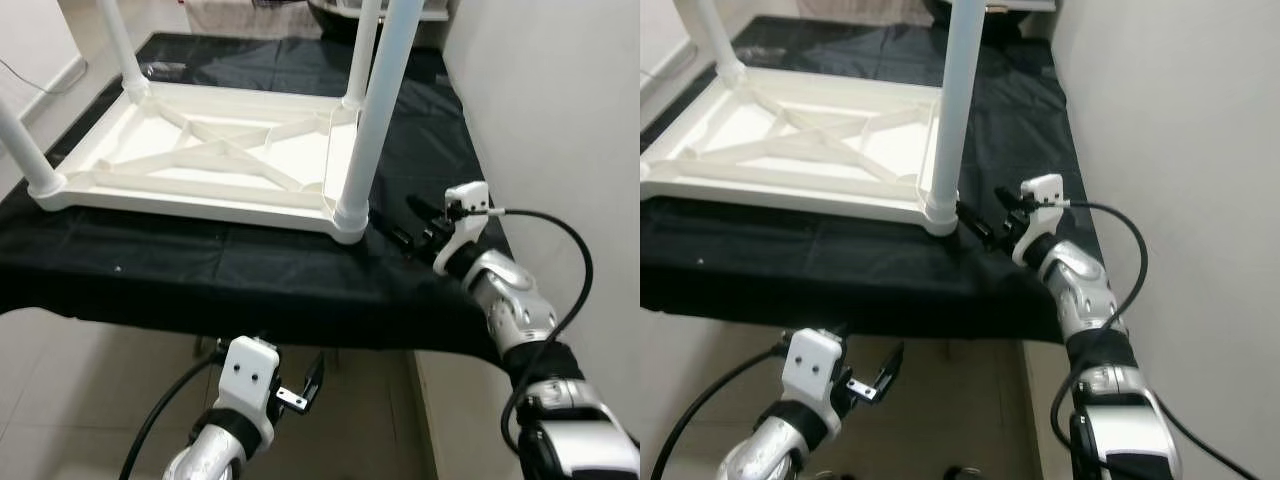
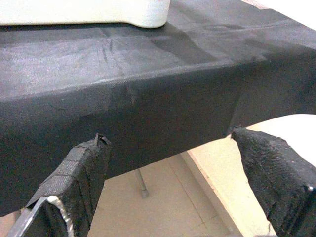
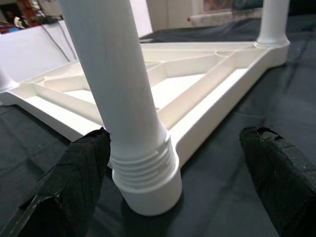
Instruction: Building children table
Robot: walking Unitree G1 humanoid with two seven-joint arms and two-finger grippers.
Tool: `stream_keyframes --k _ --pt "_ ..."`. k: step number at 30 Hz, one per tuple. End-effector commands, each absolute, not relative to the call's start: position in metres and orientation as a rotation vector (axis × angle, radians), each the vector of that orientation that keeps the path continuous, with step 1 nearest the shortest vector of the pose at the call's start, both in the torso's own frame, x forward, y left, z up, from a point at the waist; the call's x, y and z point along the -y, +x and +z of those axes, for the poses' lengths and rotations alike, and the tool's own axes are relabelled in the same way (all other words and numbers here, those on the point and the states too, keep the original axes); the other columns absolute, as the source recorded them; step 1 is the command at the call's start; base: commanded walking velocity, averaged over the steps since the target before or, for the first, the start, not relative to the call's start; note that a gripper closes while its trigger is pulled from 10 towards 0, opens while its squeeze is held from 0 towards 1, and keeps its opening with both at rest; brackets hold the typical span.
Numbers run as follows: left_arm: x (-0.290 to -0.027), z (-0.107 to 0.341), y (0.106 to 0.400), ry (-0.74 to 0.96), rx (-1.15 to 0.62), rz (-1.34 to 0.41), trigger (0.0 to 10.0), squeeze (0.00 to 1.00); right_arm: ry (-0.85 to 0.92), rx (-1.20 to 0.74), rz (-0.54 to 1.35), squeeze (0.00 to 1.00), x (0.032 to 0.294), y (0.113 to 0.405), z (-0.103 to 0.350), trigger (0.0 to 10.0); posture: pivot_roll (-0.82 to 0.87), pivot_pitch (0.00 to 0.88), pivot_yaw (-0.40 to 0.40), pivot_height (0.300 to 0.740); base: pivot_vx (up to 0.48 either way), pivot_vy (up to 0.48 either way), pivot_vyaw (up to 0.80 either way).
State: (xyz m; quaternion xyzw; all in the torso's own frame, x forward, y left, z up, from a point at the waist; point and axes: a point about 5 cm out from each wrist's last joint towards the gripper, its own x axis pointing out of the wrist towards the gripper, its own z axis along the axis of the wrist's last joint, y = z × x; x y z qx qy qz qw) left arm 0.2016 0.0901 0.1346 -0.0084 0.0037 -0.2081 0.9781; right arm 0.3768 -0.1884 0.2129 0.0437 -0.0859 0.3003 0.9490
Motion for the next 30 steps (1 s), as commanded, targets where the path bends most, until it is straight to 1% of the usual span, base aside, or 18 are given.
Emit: stream_keyframes --k 1,9,11,17,30 --pt "-0.089 0.131 0.196 -0.004 -0.043 -0.432 10.0 0.0 0.108 0.181 0.63 0.0 0.19 0.378 0.212 10.0 0.13 0.314 -0.068 0.74 0.0 0.0 0.0" --pt "-0.088 0.13 0.194 0.008 -0.055 -0.439 10.0 0.0 0.107 0.217 0.656 0.0 0.182 0.387 0.227 10.0 0.13 0.314 -0.073 0.74 0.0 0.0 0.0" --pt "-0.087 0.13 0.193 0.005 -0.054 -0.442 10.0 0.0 0.109 0.258 0.679 0.0 0.176 0.392 0.239 10.0 0.13 0.304 -0.076 0.74 0.0 0.0 0.0" --pt "-0.086 0.13 0.195 0.006 -0.056 -0.446 10.0 0.0 0.114 0.299 0.708 0.0 0.169 0.396 0.252 10.0 0.13 0.294 -0.077 0.74 0.0 0.0 0.0" --pt "-0.085 0.129 0.195 0.01 -0.061 -0.453 10.0 0.0 0.094 0.327 0.749 0.0 0.157 0.399 0.261 10.0 0.13 0.275 -0.082 0.74 0.0 0.0 0.0"
